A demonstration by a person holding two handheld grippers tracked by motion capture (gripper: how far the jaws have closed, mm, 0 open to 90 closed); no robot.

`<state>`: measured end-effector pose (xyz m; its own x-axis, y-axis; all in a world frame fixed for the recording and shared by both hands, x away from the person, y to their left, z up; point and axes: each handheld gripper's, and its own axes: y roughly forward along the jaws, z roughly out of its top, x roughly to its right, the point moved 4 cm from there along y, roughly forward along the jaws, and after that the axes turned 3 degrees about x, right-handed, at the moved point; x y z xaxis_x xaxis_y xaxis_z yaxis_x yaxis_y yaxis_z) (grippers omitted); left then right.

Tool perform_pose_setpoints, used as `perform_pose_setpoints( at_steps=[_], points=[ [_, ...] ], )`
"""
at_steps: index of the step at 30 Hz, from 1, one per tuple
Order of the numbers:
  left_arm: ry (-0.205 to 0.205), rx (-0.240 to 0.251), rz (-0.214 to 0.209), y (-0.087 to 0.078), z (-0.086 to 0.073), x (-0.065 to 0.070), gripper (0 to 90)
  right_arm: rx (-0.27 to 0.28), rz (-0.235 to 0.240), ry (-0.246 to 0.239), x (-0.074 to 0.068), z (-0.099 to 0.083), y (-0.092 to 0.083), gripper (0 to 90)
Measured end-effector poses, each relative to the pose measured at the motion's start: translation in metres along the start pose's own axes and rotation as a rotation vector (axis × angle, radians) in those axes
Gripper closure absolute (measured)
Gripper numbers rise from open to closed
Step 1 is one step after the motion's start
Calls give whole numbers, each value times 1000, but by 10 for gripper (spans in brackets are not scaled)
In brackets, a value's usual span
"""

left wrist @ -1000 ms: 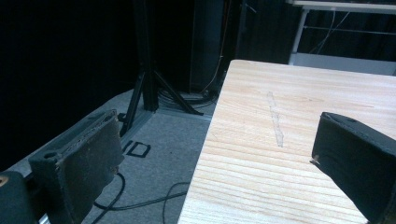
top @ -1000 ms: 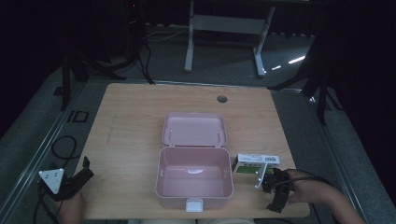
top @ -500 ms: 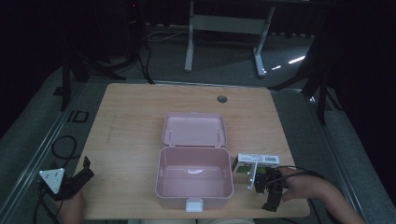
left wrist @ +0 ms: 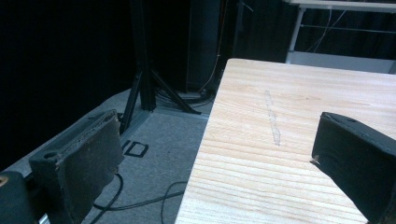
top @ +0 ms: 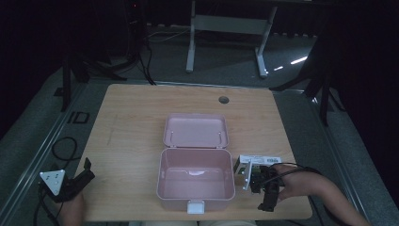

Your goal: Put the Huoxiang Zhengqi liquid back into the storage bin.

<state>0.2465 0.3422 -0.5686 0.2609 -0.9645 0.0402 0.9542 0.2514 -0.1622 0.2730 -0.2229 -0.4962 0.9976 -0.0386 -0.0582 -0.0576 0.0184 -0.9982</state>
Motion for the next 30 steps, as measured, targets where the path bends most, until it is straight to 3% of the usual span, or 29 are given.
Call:
perform_pose_setpoints(
  at_steps=[10,18,24,30],
  points=[
    [-2,1,-1,0,0,0,20,11,-26,-57,1,4,-21,160],
    [0,-1,-3,0,0,0,20,28,-54,-26,12,0,-46,160],
    [0,1,-3,0,0,0,20,48,-88,-18,26,-5,-64,161],
    [-2,-2,-7,0,0,0,20,56,-114,21,42,-11,-74,189]
  ],
)
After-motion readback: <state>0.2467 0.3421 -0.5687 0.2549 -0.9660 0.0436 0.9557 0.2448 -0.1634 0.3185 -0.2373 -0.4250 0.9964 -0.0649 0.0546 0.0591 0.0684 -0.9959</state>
